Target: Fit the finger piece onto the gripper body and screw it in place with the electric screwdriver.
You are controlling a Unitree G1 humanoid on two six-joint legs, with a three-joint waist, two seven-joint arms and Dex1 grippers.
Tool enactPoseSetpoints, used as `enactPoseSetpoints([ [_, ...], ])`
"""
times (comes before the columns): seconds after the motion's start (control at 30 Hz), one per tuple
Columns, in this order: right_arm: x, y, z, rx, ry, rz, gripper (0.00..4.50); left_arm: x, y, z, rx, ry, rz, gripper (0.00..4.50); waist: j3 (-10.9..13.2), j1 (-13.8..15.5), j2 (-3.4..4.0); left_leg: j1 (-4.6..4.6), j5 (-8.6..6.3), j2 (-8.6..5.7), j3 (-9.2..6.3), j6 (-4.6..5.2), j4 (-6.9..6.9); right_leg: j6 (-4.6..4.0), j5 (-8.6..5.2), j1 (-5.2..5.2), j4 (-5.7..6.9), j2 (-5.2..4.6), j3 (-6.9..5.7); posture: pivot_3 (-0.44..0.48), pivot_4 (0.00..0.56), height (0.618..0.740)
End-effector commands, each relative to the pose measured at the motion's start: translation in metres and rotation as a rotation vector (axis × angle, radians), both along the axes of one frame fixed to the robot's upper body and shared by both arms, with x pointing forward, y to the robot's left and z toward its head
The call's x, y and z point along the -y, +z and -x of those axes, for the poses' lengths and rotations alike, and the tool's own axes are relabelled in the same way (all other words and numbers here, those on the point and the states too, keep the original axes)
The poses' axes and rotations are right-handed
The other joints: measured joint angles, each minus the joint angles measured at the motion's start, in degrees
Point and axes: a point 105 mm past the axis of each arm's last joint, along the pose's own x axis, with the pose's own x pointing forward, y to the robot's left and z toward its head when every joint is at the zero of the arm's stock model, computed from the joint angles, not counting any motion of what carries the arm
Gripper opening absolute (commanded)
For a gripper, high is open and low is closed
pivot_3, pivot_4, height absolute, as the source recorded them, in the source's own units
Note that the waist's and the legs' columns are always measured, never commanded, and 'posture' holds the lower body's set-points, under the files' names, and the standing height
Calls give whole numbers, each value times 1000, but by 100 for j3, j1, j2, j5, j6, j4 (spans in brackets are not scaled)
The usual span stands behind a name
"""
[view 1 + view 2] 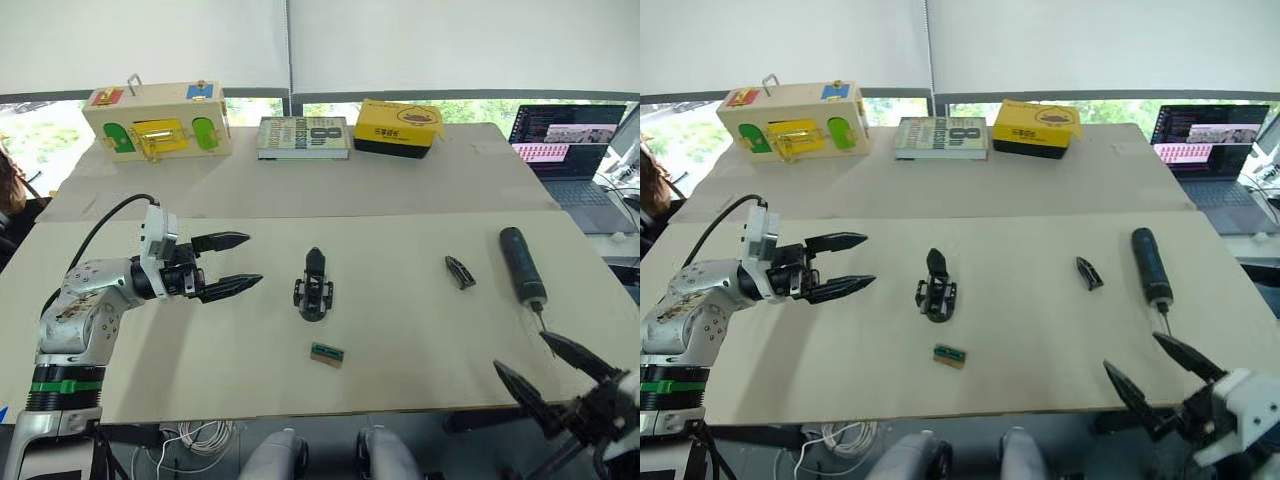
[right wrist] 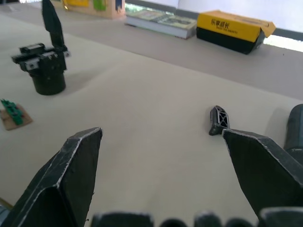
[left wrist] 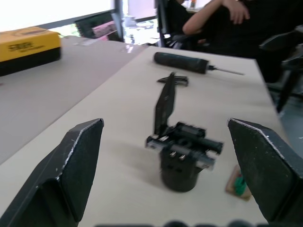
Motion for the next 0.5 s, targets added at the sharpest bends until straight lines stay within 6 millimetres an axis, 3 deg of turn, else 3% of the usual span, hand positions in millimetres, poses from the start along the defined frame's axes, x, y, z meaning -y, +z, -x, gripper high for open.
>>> enactPoseSetpoints([
  [0.03, 8, 6, -26, -118, -50, 36, 4500, 10, 20, 10, 25, -61, 0, 4415, 1, 2, -1, 1, 0, 1, -3, 0, 0, -1, -1, 0, 2, 1, -2, 0, 150, 740],
  [0.33, 30, 2, -113, -431, -143, 161, 4500, 32, 33, 17, 60, -112, 24, 4415, 16, 20, -11, -12, 28, 0, -1, 46, 5, -8, 1, 1, -6, 0, -13, 0, 150, 740],
  [0.5, 25, -2, -154, -524, -150, 164, 4500, 36, 34, 18, 70, -119, 30, 4415, 18, 18, -13, -45, 22, -7, 2, 56, 3, -61, 32, -33, -13, 2, -14, 0, 150, 740],
])
